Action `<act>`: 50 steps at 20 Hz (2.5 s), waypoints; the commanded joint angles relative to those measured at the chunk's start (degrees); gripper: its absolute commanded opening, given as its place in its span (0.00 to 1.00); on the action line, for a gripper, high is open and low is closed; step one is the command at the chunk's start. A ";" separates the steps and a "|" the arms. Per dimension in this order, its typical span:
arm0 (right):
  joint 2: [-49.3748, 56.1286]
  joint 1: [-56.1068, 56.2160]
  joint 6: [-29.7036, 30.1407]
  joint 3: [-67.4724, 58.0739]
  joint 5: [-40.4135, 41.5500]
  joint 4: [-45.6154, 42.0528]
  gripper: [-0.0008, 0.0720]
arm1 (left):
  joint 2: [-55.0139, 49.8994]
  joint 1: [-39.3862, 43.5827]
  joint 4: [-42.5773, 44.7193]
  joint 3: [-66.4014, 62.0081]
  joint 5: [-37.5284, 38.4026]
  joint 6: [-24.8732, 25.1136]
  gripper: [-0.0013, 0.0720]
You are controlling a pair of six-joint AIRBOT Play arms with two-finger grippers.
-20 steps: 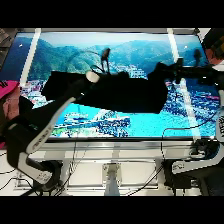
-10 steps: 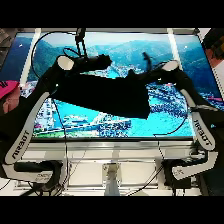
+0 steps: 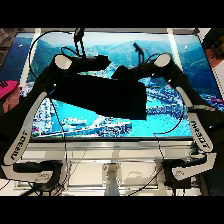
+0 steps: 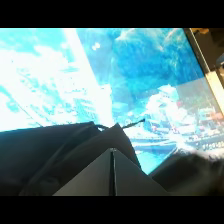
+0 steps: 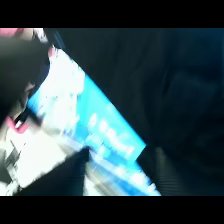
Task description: Fold the clothes and pants, and hang the long-sleeved shirts on hangers.
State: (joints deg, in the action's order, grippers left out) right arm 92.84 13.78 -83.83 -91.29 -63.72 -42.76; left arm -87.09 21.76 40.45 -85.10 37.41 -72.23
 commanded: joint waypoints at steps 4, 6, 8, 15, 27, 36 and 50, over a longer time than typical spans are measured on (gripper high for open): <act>-0.07 -10.36 -0.57 -7.74 -7.13 -9.90 0.03 | 0.04 -0.07 0.04 -0.04 1.77 0.00 0.03; -0.09 -15.23 1.79 -6.97 -11.08 -9.94 0.03 | 0.11 -0.15 0.33 -0.04 3.19 0.00 0.02; -0.26 -21.00 5.33 -3.74 -15.54 -8.55 0.03 | 0.22 -0.74 2.84 -0.04 4.55 -0.02 0.02; -1.64 -39.95 29.97 28.28 -24.87 16.00 0.04 | 2.49 -3.89 4.13 -0.04 5.84 0.02 0.02; 0.44 -22.67 22.58 38.88 -3.96 3.93 0.94 | 3.50 -4.00 4.13 -0.04 6.88 0.04 0.02; 0.87 -18.45 22.29 38.91 0.63 10.10 0.04 | 3.43 -3.50 4.15 -0.02 7.28 0.04 0.02; -13.92 -49.90 13.79 38.88 -8.02 -17.68 0.03 | -3.96 5.31 4.13 0.04 8.26 0.02 0.02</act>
State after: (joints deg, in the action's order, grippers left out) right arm 81.89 -26.72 -71.59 -52.36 -68.73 -54.30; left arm -88.73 24.29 44.60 -85.08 45.63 -72.20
